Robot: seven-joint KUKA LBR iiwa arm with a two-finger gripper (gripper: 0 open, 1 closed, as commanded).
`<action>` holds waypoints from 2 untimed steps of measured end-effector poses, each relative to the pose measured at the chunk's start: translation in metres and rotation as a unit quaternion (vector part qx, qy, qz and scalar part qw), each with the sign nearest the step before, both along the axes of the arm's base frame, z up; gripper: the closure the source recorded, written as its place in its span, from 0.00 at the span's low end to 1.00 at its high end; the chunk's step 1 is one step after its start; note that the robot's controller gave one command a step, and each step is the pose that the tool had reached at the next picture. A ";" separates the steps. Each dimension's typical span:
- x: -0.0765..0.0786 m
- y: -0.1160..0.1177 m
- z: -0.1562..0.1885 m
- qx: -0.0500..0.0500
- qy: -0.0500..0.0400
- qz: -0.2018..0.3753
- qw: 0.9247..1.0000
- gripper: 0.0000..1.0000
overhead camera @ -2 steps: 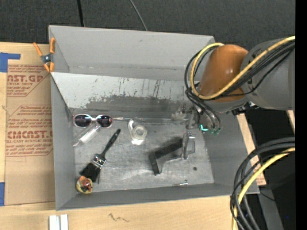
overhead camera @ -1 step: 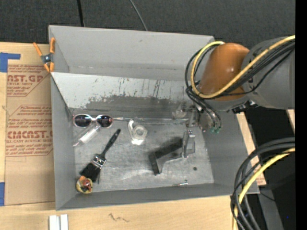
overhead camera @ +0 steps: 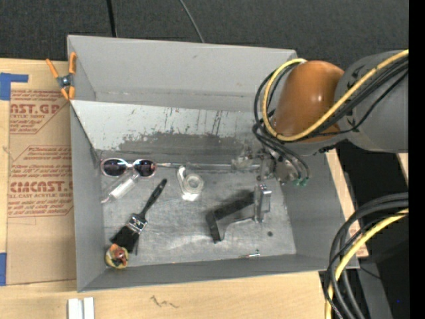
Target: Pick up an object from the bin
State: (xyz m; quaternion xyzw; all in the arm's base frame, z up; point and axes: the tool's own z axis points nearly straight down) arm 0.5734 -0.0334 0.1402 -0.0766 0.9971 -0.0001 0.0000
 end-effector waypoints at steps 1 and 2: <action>-0.004 0.012 -0.004 0.001 -0.001 0.010 1.000 0.00; -0.009 0.013 0.005 0.000 -0.001 0.035 0.999 0.00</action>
Offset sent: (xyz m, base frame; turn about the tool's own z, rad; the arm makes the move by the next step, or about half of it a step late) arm -0.0105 0.0115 0.0108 -0.0914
